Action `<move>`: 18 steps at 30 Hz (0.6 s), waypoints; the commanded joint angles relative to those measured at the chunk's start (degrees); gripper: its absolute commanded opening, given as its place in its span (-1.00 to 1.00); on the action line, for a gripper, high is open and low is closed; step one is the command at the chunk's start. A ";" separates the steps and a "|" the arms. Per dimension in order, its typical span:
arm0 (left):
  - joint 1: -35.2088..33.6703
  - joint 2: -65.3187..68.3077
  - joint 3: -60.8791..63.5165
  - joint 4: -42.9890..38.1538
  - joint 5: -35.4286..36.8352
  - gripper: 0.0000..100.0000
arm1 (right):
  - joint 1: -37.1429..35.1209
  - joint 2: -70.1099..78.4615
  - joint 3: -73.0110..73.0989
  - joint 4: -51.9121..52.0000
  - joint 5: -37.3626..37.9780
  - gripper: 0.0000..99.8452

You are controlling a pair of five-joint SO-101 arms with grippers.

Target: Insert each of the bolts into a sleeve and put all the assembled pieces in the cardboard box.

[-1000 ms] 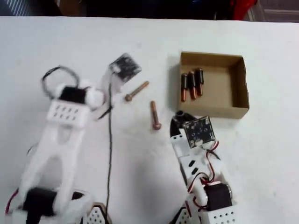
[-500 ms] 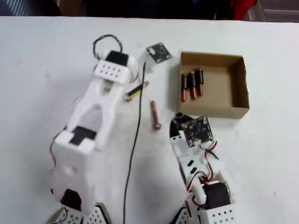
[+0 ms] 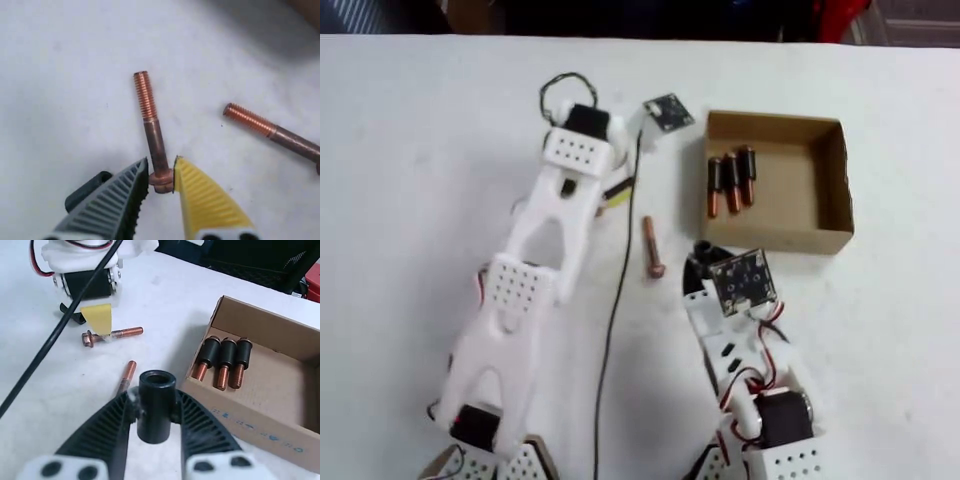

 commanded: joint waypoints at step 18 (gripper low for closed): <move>-2.15 5.05 -6.68 0.97 -0.70 -0.67 | 0.40 -0.66 -0.62 -1.10 -0.26 -0.96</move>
